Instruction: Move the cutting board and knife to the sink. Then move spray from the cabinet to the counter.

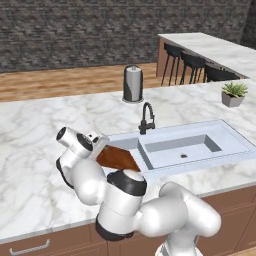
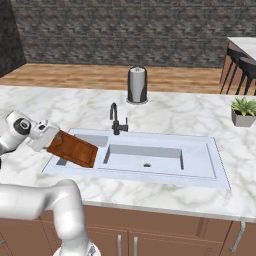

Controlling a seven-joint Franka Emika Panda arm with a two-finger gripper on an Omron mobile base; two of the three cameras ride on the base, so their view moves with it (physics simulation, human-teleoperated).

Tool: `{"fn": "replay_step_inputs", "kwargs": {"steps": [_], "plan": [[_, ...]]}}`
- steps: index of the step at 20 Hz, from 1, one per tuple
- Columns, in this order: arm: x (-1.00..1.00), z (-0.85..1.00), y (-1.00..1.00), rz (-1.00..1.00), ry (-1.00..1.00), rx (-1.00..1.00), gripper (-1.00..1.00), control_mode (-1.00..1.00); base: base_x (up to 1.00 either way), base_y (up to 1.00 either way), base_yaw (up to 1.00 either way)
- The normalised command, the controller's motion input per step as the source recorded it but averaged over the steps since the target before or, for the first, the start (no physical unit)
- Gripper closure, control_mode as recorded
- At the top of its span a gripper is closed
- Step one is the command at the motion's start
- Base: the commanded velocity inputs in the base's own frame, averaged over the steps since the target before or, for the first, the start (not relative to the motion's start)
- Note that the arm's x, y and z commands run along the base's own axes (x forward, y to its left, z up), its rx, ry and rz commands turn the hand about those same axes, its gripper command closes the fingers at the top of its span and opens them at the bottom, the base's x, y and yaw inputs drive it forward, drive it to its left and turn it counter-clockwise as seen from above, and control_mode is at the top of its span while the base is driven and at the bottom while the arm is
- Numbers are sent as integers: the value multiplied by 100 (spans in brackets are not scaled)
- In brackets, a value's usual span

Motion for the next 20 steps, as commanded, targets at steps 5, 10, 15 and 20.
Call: {"fn": "replay_step_inputs", "kwargs": {"steps": [5, 10, 15, 20], "plan": [[0, -5, 2, -2, 1, 8, -100, -100, 0, 0, 0], [0, -12, -7, -1, 1, 10, -100, -100, 0, 0, 0], [0, -20, -17, 0, 0, 11, -100, -100, 0, 0, 0], [0, -18, -24, 0, 0, 9, -100, -100, 0, 0, 0]]}}
